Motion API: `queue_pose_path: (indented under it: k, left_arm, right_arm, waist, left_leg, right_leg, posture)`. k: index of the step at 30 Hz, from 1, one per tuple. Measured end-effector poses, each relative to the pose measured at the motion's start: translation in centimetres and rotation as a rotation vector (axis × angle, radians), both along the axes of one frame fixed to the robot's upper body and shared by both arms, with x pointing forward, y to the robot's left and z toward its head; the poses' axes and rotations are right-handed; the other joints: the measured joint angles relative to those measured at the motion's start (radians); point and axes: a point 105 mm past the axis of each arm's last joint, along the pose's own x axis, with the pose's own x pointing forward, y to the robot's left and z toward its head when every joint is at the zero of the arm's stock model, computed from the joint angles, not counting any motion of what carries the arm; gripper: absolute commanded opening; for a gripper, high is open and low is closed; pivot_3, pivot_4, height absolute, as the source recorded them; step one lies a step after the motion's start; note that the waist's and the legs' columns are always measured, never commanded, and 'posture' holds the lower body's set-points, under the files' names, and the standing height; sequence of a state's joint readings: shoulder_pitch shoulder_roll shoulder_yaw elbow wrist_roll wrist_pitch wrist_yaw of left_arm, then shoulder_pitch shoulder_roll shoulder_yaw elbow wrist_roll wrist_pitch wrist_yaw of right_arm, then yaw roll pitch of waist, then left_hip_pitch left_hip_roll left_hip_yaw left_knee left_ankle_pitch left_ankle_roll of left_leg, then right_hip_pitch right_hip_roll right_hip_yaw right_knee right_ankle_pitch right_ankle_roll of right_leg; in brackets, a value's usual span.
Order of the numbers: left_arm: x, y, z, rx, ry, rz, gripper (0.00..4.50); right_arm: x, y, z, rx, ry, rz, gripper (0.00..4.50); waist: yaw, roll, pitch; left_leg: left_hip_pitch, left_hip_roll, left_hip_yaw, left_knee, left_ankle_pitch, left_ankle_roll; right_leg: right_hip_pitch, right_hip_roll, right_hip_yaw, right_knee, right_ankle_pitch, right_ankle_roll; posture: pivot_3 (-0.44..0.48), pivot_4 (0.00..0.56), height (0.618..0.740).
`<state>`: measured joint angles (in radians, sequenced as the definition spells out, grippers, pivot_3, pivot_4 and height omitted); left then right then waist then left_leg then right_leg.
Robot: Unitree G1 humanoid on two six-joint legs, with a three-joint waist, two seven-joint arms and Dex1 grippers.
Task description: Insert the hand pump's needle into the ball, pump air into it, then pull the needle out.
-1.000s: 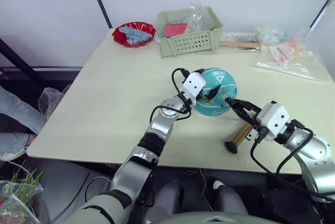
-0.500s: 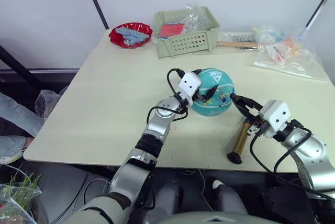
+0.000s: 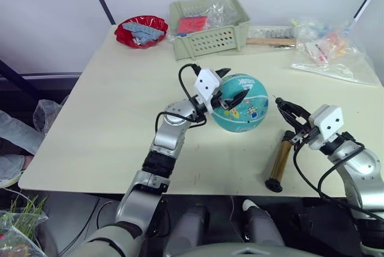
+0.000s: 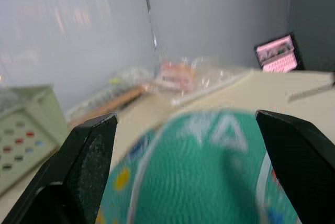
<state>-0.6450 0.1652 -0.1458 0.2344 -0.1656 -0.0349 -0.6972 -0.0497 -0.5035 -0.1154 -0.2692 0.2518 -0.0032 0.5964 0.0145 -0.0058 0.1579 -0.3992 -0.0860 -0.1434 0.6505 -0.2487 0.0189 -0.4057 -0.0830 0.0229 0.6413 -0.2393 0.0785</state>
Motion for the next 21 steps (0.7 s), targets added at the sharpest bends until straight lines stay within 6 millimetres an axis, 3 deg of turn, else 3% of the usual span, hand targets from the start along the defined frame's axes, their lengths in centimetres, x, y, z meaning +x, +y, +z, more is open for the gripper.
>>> queue_pose_path:
  k: [6,11,17,21]
  left_arm:
    - [-1.6,2.3,1.0,-0.009,0.004,-0.048,4.5]
    - [-4.0,5.2,-0.9,0.047,0.08,-0.094,4.5]
    - [-6.0,7.4,-1.2,0.075,0.099,-0.123,4.5]
    - [-8.1,9.7,-3.1,0.133,0.174,-0.158,4.5]
  right_arm:
    - [0.5,-1.2,0.4,0.033,-0.005,-0.04,0.06]
    - [0.8,-1.8,0.7,0.059,-0.009,-0.058,0.06]
    - [1.1,-2.0,1.0,0.087,-0.007,-0.062,0.06]
    - [1.9,-2.6,1.0,0.098,0.001,-0.085,0.06]
  waist:
    - [-0.008,0.002,0.002]
    - [-0.016,0.003,0.003]
    - [-0.016,0.003,0.003]
    - [-0.03,0.004,0.004]
  left_leg:
    - [0.001,0.001,0.002,-0.001,0.0,0.0]
    - [0.001,0.001,0.003,-0.001,0.0,0.0]
    - [0.002,0.001,0.003,-0.001,0.0,0.0]
    - [0.002,0.003,0.006,-0.002,0.0,0.0]
  right_leg:
    - [-0.002,0.001,0.002,0.001,0.0,0.0]
    - [-0.002,0.001,0.004,0.002,0.0,-0.001]
    - [-0.002,0.001,0.004,0.002,0.001,-0.001]
    - [-0.003,0.001,0.007,0.002,0.001,-0.002]
  posture:
    - [0.0,0.15,0.74]
    - [0.0,0.15,0.74]
    - [0.0,0.15,0.74]
    - [0.0,0.15,0.74]
